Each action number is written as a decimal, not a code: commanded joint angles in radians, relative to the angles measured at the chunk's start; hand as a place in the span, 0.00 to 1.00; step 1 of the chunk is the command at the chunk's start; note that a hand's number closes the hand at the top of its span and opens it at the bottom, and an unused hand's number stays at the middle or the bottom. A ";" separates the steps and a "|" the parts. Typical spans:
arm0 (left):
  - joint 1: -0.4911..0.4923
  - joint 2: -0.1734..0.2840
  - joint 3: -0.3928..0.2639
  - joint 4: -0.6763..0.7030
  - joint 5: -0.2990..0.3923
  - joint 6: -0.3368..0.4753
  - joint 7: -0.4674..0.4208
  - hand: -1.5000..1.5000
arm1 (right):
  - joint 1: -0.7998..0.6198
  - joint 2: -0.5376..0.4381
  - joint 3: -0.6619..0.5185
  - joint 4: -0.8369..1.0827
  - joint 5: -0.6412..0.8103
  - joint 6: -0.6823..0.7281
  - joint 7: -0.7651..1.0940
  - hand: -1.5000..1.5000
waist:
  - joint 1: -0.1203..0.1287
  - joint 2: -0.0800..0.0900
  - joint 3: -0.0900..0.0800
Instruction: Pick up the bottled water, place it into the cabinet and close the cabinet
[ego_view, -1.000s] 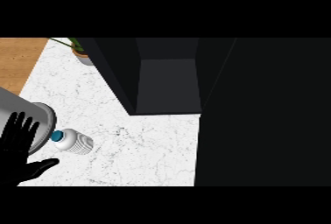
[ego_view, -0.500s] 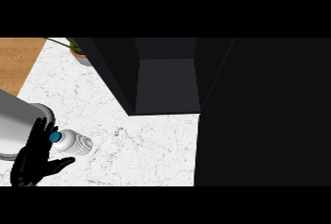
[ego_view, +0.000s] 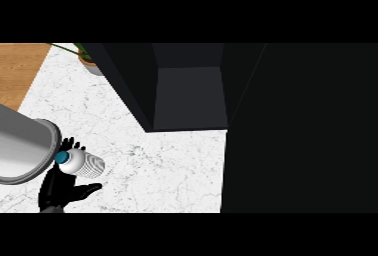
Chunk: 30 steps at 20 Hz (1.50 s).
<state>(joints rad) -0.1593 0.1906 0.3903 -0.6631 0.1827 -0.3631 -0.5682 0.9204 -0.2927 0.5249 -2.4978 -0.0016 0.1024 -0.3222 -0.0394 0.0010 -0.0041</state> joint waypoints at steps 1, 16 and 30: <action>-0.025 0.001 0.003 0.136 -0.007 -0.073 -0.110 1.00 | 0.056 -0.040 0.041 -0.164 0.090 -0.021 0.052 0.00 | 0.004 0.001 -0.001; -0.108 -0.056 -0.174 0.252 -0.287 0.194 -0.476 1.00 | 0.040 -0.091 0.046 -0.126 0.052 -0.087 0.003 0.00 | 0.015 0.002 0.001; -0.175 -0.189 -0.284 0.117 -0.281 0.232 -0.365 1.00 | 0.062 -0.140 0.047 -0.056 0.028 -0.131 -0.104 0.00 | 0.029 -0.007 0.005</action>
<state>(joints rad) -0.3323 0.0268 0.1515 -0.4857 -0.1210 -0.1032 -0.9794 0.9695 -0.4230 0.5669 -2.4929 0.0161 -0.0217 -0.4289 -0.0153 -0.0041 0.0004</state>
